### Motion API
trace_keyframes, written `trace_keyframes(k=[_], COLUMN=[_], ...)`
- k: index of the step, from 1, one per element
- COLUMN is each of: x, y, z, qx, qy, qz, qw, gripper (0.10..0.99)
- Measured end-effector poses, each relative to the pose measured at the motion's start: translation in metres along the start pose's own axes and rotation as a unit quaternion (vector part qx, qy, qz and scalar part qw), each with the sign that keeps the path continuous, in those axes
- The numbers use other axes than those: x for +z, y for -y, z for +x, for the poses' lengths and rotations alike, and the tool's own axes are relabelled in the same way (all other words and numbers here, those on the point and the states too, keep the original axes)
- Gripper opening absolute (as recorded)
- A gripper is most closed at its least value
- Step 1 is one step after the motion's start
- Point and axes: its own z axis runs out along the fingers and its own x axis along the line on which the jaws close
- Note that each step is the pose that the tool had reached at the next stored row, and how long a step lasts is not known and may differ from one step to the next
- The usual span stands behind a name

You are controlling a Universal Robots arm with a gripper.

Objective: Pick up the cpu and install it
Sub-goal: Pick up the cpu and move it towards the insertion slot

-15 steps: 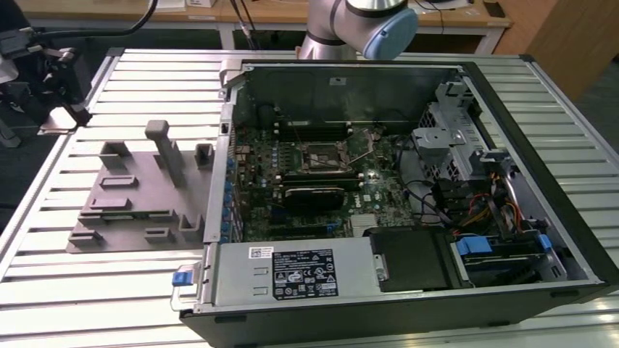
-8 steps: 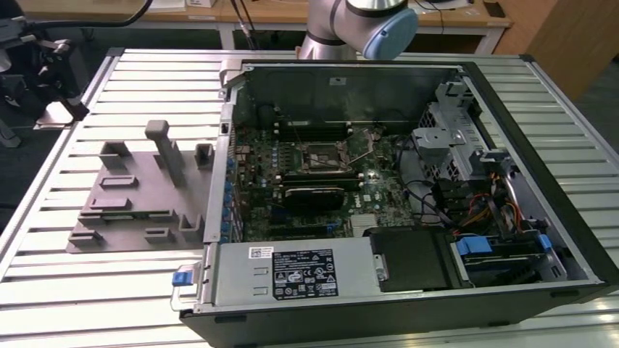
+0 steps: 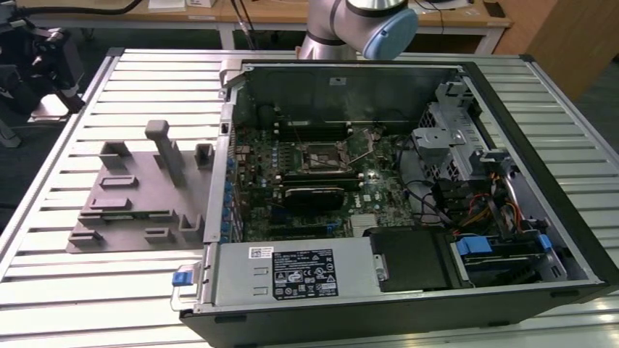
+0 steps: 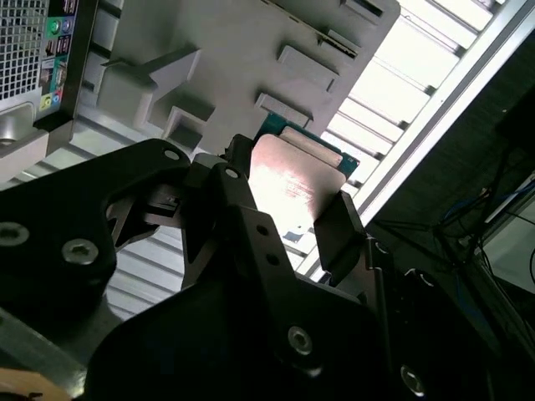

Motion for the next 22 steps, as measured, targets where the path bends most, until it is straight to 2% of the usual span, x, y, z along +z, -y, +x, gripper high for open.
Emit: trace_keyframes(k=[13, 19, 22], x=[-0.0208, -0.0281, -0.0283], y=[-0.001, -0.0014, -0.0015], z=[-0.0012, -0.0016, -0.0016], qx=[0.0, 0.0, 0.0], qy=[0.0047, 0.0071, 0.0073], qz=[-0.0002, 0.0001, 0.0001], qw=[1.0, 1.0, 1.0], gripper=[0.545, 0.545, 0.545])
